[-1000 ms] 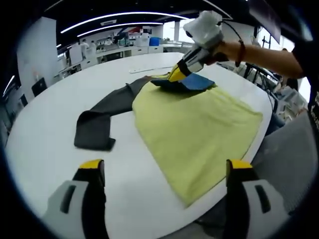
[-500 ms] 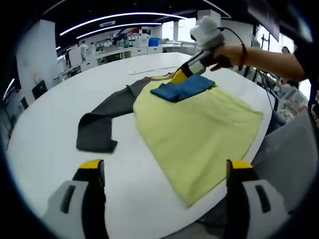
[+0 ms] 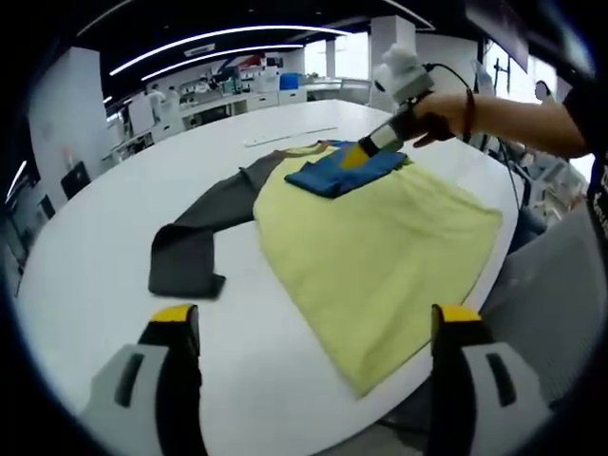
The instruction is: Fold the garment on the visible template until the final outline fits inside the template.
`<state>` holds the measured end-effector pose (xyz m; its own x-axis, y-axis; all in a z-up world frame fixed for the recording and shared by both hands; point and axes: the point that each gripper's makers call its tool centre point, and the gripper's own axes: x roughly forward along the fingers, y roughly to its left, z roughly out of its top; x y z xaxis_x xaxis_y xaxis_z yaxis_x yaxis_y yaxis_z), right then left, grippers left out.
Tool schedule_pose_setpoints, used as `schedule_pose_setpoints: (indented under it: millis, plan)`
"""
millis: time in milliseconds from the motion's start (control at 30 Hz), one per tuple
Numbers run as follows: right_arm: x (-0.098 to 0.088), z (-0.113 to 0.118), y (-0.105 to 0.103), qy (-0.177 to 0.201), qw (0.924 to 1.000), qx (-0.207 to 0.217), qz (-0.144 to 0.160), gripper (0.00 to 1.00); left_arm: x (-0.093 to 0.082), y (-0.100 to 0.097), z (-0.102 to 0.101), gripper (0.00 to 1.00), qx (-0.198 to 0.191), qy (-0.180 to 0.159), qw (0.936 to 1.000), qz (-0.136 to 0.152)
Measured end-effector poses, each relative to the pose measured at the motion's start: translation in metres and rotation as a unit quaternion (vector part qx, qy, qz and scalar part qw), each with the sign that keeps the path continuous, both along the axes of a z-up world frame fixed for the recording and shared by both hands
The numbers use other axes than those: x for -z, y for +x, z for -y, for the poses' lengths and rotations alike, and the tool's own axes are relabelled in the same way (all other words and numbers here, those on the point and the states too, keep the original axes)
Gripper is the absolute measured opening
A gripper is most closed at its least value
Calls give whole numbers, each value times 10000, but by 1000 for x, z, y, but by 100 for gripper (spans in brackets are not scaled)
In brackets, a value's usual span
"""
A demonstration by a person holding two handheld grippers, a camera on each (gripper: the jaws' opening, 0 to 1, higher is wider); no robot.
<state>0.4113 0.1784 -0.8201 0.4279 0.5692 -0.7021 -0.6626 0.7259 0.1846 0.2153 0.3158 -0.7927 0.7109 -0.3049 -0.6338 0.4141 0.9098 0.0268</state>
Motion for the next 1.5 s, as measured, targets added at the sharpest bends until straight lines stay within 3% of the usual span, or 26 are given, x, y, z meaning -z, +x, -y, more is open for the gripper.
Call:
schedule_pose_setpoints:
  millis: [567, 933, 1233, 1500]
  plan:
    - [22, -6, -4, 231, 9965, 638, -479, 9, -1, -4, -6, 98, -86, 32, 9999, -47]
    - [12, -11, -4, 482, 9949, 711, -536, 0, -1, -5, -7, 98, -73, 56, 9999, -47]
    - [-21, -49, -15, 1058, 9934, 252, -363, 0, -2, -6, -10, 99, -95, 77, 9999, -36]
    - [-24, -80, -33, 1110, 9927, -336, -329, 0, -1, -9, -14, 99, -146, 68, 9999, -30]
